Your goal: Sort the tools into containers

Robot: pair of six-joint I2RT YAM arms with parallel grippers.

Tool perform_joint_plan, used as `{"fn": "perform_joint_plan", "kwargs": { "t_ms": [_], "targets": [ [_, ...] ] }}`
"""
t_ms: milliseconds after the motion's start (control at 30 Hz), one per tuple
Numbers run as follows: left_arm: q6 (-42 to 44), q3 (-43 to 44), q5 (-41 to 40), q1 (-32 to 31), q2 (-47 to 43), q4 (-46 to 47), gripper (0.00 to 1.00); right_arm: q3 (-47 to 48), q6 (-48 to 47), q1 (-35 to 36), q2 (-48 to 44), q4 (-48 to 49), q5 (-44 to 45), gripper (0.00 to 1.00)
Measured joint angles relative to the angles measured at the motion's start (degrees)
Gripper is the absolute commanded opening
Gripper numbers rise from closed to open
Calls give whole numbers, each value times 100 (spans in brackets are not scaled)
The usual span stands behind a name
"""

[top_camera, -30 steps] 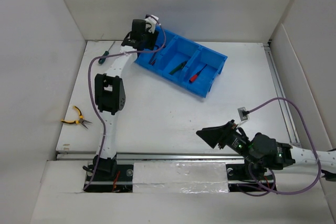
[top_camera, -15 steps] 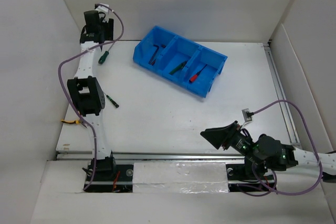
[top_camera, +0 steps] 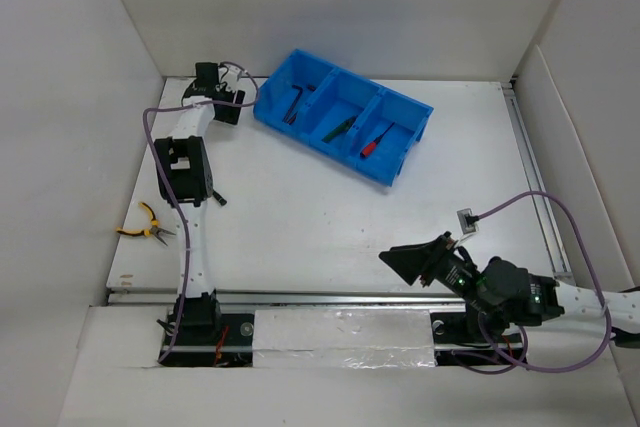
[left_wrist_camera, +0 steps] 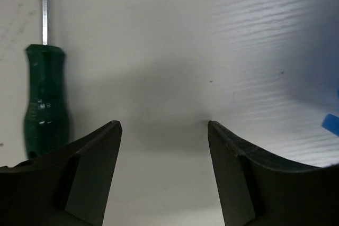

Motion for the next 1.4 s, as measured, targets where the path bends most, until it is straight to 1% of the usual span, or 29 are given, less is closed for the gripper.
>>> {"fn": "perform_joint_plan", "kwargs": {
  "t_ms": [167,333,567,967,1200,1400],
  "targets": [
    [175,-256,-238,52,-105,382,65,0,-2,0,308,4,2,83],
    [214,-452,-455,87,-190,645,67,0,-4,0,400,20,13,83],
    [131,-452,-839,92,-190,820,70,0,-4,0,455,22,90,83],
    [-48,-463,-1303,92,-190,1185,72,0,-4,0,551,28,116,83],
    [-116,-444,-1464,92,-190,1204,73,0,-2,0,466,35,146,83],
    [-238,-83,-1644,120,-63,1211,73,0,-2,0,459,42,197,83]
  ]
}}
